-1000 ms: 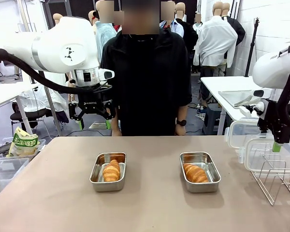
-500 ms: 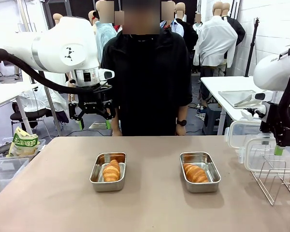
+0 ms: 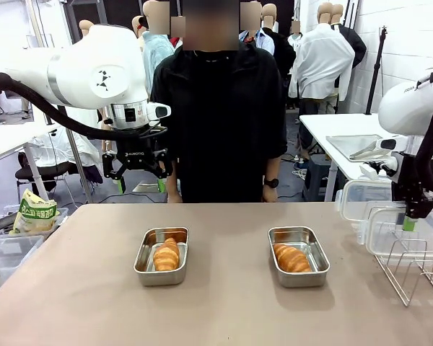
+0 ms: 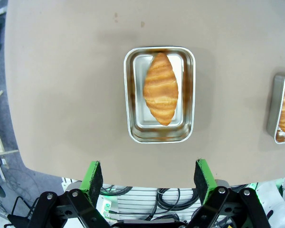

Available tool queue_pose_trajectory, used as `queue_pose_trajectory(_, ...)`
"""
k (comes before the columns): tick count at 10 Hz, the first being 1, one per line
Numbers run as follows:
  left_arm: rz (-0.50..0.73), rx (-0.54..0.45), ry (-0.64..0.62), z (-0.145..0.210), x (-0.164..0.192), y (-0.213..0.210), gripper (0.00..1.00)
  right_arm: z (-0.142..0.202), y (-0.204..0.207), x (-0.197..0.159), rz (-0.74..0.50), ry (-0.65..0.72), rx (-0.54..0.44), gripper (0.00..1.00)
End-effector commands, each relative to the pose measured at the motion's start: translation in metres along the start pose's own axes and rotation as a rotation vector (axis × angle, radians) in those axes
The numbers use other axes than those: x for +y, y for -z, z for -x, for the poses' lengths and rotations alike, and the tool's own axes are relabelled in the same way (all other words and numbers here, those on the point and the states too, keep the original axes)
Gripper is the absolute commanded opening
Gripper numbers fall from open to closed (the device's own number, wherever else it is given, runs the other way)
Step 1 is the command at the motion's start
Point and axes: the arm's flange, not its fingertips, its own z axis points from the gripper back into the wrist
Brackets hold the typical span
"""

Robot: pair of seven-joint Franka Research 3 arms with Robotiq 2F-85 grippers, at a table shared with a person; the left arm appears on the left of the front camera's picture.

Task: Place the bread in airtight containers.
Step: Pick up one Airtight Container lid and hand it to the human.

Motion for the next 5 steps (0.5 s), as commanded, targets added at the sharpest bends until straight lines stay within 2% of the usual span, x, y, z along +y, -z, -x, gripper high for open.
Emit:
queue_pose_trajectory(1,-0.015,-0.012,0.004,-0.0002,0.0014,-0.0019,1.00,0.0022,-0.0013,0.0002,-0.013,-0.014,-0.002,0.00)
queue_pose_trajectory(5,-0.015,-0.012,0.004,-0.0002,0.0014,-0.0019,1.00,0.0032,-0.0041,0.0034,-0.015,-0.003,-0.006,0.00)
